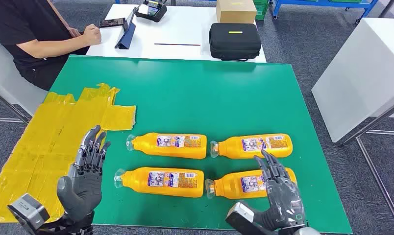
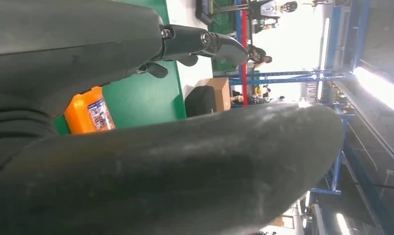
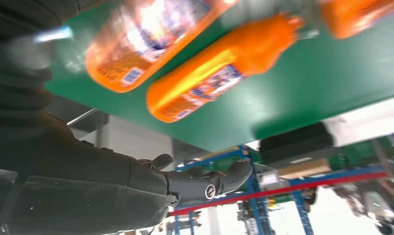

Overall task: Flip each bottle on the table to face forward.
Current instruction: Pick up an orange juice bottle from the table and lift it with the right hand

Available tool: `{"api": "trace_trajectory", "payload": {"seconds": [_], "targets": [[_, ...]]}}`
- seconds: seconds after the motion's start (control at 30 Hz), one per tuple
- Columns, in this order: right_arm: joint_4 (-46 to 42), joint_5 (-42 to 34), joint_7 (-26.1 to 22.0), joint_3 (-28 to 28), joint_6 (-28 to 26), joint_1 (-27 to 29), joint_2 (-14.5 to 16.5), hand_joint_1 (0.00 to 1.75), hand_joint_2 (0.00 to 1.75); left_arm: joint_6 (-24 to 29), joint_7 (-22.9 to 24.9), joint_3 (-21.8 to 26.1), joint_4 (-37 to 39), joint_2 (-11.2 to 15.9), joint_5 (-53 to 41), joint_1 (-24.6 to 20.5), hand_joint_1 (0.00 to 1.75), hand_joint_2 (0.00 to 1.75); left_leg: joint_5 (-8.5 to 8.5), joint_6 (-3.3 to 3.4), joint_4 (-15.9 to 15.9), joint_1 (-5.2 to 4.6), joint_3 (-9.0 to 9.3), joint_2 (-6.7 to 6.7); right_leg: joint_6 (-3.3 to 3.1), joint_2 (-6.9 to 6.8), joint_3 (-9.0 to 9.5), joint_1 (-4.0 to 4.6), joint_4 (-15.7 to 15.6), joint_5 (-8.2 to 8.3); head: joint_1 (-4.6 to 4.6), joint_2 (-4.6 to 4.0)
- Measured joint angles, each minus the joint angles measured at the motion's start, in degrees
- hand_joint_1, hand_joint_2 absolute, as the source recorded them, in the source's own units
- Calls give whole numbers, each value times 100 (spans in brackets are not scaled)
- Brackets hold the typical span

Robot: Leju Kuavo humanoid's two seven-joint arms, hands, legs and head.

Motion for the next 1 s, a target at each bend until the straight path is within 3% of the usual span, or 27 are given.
{"api": "trace_trajectory", "payload": {"seconds": [0.37,1.0], "targets": [[493,-109,-92,-650,529,-83,166,0,175,-61,15,-3,82,0,65,11,0,0,0,0,0,0,0,0,0,0,5,0,0,0,0,0],[1592,-158,-61,-584,568,-405,22,0,175,159,-151,-139,304,150,434,30,0,0,0,0,0,-1,-1,0,0,0,6,-1,0,0,-1,0]]}}
